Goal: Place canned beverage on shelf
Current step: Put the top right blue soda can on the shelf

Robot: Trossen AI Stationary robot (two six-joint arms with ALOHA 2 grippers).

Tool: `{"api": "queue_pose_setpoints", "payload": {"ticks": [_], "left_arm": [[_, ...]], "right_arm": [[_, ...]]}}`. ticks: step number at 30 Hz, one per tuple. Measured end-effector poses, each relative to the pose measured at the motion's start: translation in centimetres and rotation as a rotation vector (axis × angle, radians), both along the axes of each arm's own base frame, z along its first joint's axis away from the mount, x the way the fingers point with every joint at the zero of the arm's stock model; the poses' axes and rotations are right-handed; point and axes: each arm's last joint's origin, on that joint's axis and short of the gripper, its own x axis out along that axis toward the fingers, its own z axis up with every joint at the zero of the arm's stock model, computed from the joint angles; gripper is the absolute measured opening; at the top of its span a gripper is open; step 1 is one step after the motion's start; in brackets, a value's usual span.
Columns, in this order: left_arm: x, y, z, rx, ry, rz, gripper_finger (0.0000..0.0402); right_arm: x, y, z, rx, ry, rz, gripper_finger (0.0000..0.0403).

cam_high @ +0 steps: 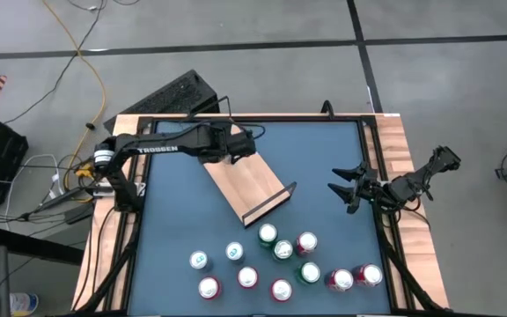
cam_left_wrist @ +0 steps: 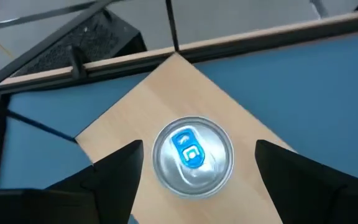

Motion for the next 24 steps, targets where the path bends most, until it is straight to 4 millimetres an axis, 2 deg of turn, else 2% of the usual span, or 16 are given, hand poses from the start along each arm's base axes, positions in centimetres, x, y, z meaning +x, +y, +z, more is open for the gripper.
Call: {"api": "queue_pose_setpoints", "payload": {"ticks": [4,14,24], "left_arm": [[0.0,-0.7,-0.3,0.025,0.005,0.034,0.0294],[1.4,-1.2,-2.4,0.020,0.038,0.033,0.0294],[1.5,-1.3,-2.7,0.017,0.047,0.044,0.0294]], "right_arm": [[0.0,0.0,0.0,0.000,0.000,0.000,0.0282],[0.0,0.0,0.0,0.000,0.000,0.000,0.0282],[0.0,0.0,0.0,0.000,0.000,0.000,0.0282]]}}
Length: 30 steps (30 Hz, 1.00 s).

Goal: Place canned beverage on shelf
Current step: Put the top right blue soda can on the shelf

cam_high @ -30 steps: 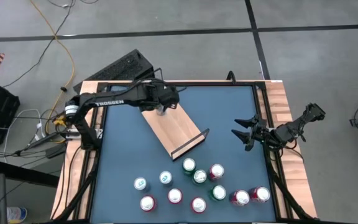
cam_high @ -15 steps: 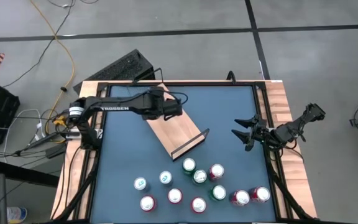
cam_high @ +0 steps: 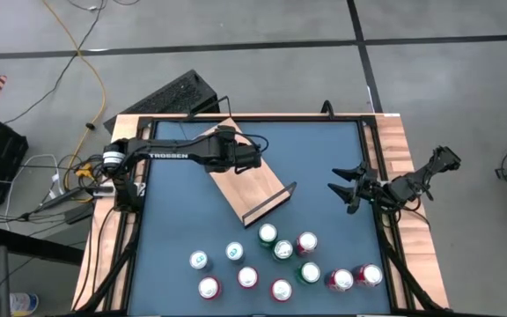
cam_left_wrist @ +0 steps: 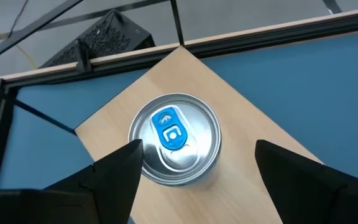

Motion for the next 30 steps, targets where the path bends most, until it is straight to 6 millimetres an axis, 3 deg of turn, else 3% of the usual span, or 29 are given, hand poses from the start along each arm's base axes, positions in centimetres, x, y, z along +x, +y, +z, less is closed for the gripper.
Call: {"api": "queue_pose_setpoints", "payload": {"ticks": [12,18,30], "left_arm": [[0.0,-0.4,1.6,0.018,-0.021,-0.017,0.0294],[-1.0,-1.7,0.7,0.027,0.007,0.052,0.0294],[-0.8,-1.7,0.3,0.058,0.016,0.041,0.0294]], "right_arm": [[0.0,0.0,0.0,-0.001,0.000,0.000,0.0282],[0.0,0.0,0.0,-0.001,0.000,0.000,0.0282],[0.0,0.0,0.0,-0.003,0.001,0.000,0.0282]]}}
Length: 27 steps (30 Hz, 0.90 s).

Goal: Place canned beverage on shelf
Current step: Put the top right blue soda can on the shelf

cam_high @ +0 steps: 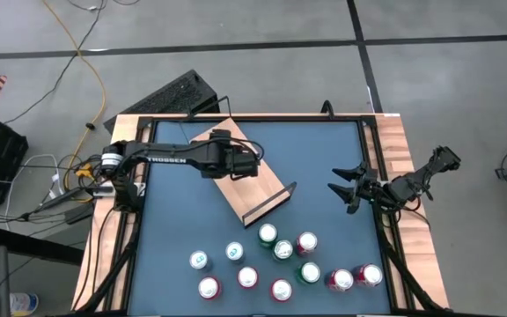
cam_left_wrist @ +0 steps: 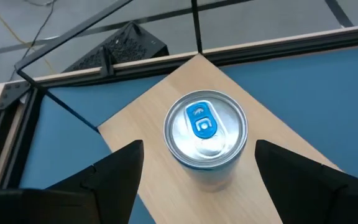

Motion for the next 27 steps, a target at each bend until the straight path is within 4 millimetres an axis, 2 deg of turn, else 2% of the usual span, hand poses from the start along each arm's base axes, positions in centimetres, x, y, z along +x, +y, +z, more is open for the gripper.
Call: {"api": "queue_pose_setpoints", "payload": {"ticks": [10,17,20,27], "left_arm": [[-0.2,-0.1,-2.4,-0.027,0.018,0.025,0.0294],[0.3,0.4,-2.5,-0.017,0.017,-0.018,0.0285],[0.2,1.0,-2.5,-0.049,0.027,-0.019,0.0256],[0.5,1.3,-2.5,-0.054,0.021,-0.041,0.0154]], "right_arm": [[0.0,0.0,0.0,0.001,0.000,0.000,0.0282],[0.0,0.0,0.0,-0.018,0.008,-0.001,0.0282],[0.0,0.0,0.0,-0.018,0.008,-0.002,0.0282],[0.0,0.0,0.0,-0.019,0.008,-0.002,0.0282]]}}
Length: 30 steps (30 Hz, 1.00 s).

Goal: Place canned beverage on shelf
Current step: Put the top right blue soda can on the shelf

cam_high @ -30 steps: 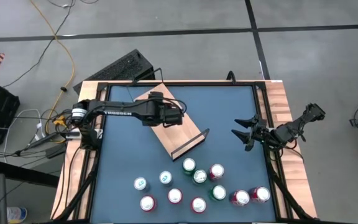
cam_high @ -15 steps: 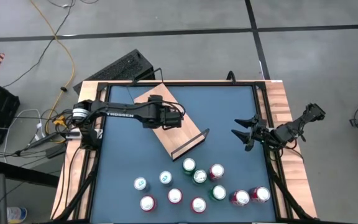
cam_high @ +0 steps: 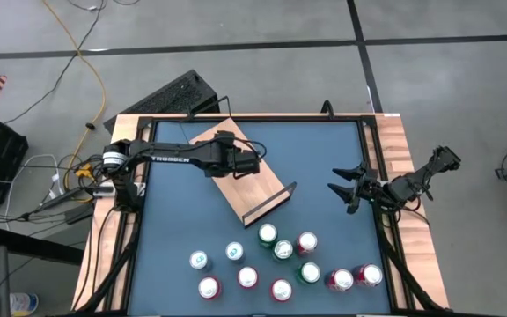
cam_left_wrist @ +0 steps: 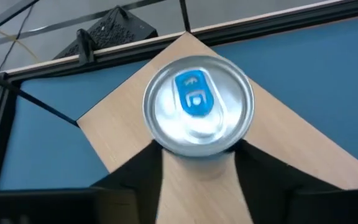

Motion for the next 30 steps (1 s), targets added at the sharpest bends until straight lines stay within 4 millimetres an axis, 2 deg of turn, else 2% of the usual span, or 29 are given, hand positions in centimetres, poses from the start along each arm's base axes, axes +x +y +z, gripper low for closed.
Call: {"api": "queue_pose_setpoints", "payload": {"ticks": [7,11,16,19,22,27,30], "left_arm": [[0.3,0.0,0.0,0.007,0.065,-0.094,0.0088],[0.2,-0.2,0.0,0.010,0.071,-0.090,0.0050],[0.1,-1.3,0.5,0.067,0.042,-0.077,0.0035],[0.0,-1.7,1.5,0.063,0.060,-0.123,0.0051],[-0.2,-2.0,2.6,0.056,0.036,-0.139,0.0087],[-1.0,-2.0,4.2,0.069,0.000,-0.148,0.0173],[-1.1,-1.5,4.3,0.081,-0.001,-0.129,0.0233]], "right_arm": [[0.0,0.0,0.0,-0.002,0.001,0.000,0.0282],[0.0,0.0,0.0,-0.002,0.001,0.000,0.0282],[0.0,0.0,0.0,-0.002,0.001,0.000,0.0282],[0.0,0.0,0.0,-0.002,0.001,0.000,0.0282],[0.0,0.0,0.0,-0.002,0.001,0.000,0.0282],[0.0,0.0,0.0,-0.005,0.003,0.000,0.0282],[0.0,0.0,0.0,-0.010,0.005,-0.001,0.0282]]}}
